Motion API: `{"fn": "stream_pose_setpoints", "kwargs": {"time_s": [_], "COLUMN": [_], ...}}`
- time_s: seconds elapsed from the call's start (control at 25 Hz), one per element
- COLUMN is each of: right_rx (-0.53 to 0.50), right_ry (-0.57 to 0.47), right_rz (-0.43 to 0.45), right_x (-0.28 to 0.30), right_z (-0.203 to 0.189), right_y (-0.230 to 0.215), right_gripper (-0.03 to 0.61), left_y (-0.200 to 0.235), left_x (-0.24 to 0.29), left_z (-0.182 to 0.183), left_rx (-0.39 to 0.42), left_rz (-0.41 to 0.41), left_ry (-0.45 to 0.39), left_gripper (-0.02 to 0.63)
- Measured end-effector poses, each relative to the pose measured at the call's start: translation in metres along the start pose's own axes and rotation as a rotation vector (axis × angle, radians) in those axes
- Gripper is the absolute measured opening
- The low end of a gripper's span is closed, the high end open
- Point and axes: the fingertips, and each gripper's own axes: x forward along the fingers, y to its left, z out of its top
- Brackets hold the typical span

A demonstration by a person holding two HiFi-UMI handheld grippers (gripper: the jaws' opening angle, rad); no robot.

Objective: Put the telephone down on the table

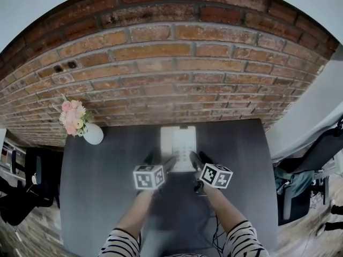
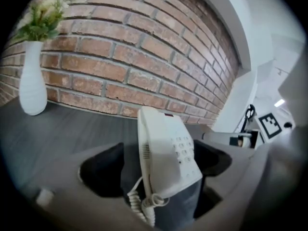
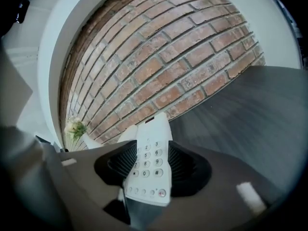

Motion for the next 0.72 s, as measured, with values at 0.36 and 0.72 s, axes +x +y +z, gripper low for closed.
{"fn": "stream_pose_setpoints", "kwargs": {"time_s": [0.36, 0.72], "right_rx": [-0.068, -0.157], "right_ry": [-0.082, -0.14], "right_rz": [-0.021, -0.034], "right_x": [-0.069, -0.137], "right_z": [-0.009, -0.032], "right_y": [0.045, 0.098], "right_gripper": [0.082, 0.0], "left_y": [-0.035, -0.055], "left_x": [-0.074, -0.157], "left_z": [-0.007, -0.021], "left_rx": [0.1, 0.138], "left_rz": [-0.027, -0.023], "left_ry": [-0.065, -0.126], "left_gripper": [0.335, 0.154]}}
